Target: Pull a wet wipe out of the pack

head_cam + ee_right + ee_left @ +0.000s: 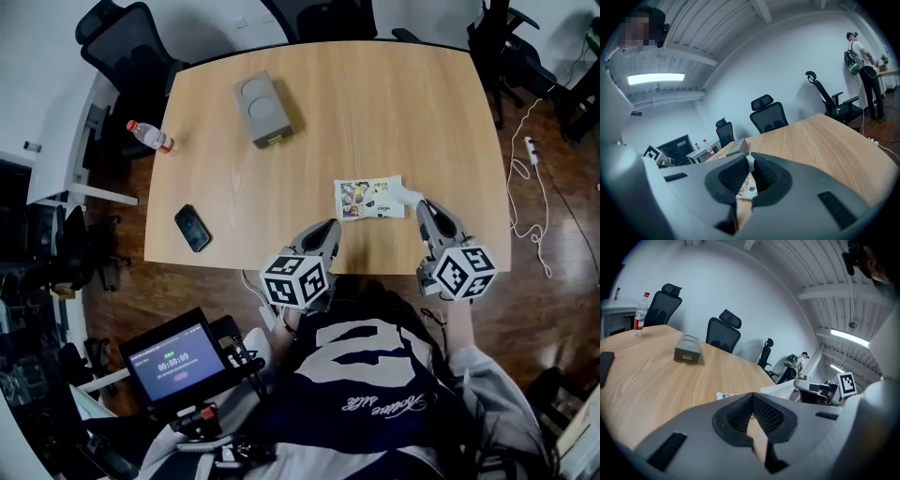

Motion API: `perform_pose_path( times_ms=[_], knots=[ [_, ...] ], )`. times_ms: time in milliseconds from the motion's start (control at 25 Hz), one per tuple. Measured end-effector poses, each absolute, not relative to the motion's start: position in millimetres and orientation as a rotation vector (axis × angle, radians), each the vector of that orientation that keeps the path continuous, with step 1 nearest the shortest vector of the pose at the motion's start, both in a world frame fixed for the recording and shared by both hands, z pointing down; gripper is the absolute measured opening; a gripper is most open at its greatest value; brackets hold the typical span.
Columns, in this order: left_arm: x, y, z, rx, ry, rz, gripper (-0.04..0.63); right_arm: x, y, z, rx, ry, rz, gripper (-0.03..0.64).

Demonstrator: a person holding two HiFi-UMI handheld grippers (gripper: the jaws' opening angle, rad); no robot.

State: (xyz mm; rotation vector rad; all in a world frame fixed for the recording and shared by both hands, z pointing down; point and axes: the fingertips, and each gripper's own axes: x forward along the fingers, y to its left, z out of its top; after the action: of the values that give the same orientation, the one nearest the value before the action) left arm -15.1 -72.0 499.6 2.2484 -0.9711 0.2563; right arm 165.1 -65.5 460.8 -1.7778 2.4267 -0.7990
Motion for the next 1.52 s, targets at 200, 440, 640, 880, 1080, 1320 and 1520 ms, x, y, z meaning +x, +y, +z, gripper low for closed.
perform_pose_path(
  times_ms=[200, 440, 640, 880, 1080, 1320, 1520],
  knots=[
    [-7.5, -54.7, 488.1, 2.239, -1.029, 0.236, 0.003, 164.3, -51.9, 454.9, -1.739, 2.505, -0.8, 0.006],
    [6.2, -22.7, 489.5, 2.212, -1.058, 0.217, 0.003, 164.6, -28.9, 457.4, -1.695, 2.564, -0.788, 0.006],
    [9.3, -8.9, 486.7, 2.204, -1.091, 0.195, 0.003, 160.0, -16.1, 457.9, -1.646, 2.601, -0.787, 0.006],
    [20.2, 8.1, 484.2, 2.21, -1.101, 0.197, 0.003, 155.7, -2.2, 458.0, -1.599, 2.647, -0.785, 0.006],
    [24.7, 19.3, 484.8, 2.219, -1.119, 0.196, 0.003, 153.8, 4.1, 459.1, -1.572, 2.698, -0.741, 0.006],
    [27.4, 26.9, 484.4, 2.219, -1.136, 0.193, 0.003, 157.1, 8.1, 462.4, -1.557, 2.705, -0.754, 0.006],
    [22.7, 30.6, 483.6, 2.209, -1.154, 0.202, 0.003, 158.3, 7.2, 462.6, -1.545, 2.704, -0.762, 0.006]
  ],
)
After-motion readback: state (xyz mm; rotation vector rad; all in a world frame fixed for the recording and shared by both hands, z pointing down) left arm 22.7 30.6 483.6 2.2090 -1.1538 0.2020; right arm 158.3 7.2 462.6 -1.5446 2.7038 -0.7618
